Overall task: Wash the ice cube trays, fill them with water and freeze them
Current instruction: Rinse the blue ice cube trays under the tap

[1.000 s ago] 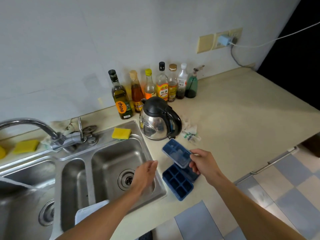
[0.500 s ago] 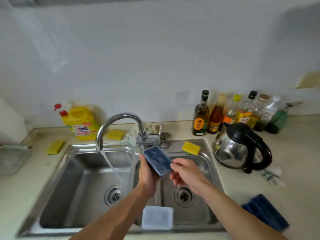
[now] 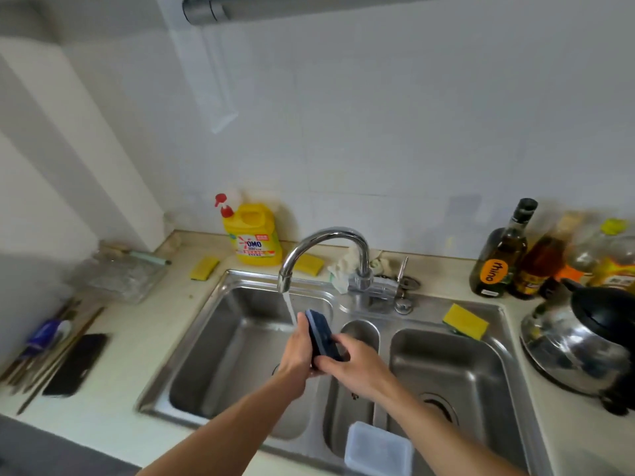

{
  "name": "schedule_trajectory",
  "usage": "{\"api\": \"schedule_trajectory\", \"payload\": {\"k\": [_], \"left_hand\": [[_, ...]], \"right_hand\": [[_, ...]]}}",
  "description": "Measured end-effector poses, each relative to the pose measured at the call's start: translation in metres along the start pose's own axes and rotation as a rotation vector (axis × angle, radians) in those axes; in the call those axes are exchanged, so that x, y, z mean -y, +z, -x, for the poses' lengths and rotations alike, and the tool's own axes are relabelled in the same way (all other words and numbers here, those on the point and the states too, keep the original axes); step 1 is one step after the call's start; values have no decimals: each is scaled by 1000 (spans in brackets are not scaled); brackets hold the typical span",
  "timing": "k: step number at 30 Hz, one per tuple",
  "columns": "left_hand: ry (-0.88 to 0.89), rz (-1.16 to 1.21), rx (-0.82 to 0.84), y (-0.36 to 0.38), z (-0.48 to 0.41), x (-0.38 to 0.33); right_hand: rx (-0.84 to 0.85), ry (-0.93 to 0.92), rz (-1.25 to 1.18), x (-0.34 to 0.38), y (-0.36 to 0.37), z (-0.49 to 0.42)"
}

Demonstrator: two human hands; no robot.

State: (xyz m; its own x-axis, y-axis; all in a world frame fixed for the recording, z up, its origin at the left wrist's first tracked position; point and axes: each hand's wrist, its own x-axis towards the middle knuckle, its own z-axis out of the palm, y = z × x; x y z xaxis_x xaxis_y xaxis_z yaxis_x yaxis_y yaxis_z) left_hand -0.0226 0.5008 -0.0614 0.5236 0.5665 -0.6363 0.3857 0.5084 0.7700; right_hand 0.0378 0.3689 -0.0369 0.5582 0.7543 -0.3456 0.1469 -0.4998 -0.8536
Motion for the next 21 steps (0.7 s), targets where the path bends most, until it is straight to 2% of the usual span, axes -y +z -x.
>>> {"api": "schedule_trajectory", "payload": {"k": [7,10,21], "left_hand": [[-144,-33,29,-24,-55,-18],[-170,-112,64,-38,-89,-31],[-31,-490,238,-62,-162,-55]], "right_hand": [[-21,112,-83,19,23,-51],[-90,184,-161,25,42,-80],[-308,303,-285,29,83,-141]]}}
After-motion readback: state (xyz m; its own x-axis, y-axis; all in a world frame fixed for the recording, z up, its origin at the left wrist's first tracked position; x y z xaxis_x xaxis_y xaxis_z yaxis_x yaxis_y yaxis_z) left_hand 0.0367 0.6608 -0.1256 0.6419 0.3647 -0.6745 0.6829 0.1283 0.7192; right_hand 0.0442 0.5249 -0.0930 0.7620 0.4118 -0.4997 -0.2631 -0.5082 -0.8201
